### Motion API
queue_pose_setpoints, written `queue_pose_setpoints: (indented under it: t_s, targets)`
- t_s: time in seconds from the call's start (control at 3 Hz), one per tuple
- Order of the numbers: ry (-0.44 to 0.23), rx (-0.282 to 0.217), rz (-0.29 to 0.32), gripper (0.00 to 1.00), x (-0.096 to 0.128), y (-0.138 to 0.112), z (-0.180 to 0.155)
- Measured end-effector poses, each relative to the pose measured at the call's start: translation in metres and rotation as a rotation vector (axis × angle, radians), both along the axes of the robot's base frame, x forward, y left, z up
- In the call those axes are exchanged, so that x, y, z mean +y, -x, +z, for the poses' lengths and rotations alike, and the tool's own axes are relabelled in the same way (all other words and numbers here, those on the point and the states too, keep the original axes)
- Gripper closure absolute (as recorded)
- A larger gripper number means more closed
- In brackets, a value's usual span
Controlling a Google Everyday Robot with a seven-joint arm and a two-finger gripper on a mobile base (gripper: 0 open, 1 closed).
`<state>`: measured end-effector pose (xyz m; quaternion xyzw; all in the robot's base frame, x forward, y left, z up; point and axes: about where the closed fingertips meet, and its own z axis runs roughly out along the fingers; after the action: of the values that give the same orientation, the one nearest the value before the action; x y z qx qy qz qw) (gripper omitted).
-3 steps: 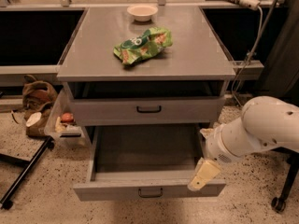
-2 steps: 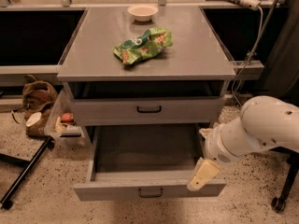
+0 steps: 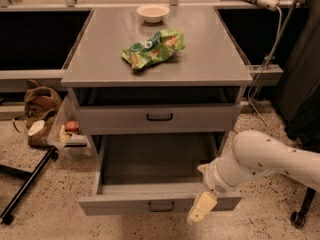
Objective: Close middle drawer
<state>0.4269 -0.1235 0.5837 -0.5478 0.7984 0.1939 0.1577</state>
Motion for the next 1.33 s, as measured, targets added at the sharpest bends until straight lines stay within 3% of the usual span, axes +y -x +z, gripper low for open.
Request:
queue_pose_setpoints:
  t_s: [0.33, 0.67, 1.33]
  targets:
    - [-0.078, 0.097, -0.037, 0.00, 0.004, 0.029, -0.077]
    - [-0.079, 0.099, -0.040, 0.00, 0.003, 0.030, -0.079]
    - [-0.103, 0.184, -0.062, 0.00, -0.004, 0.035, -0.118]
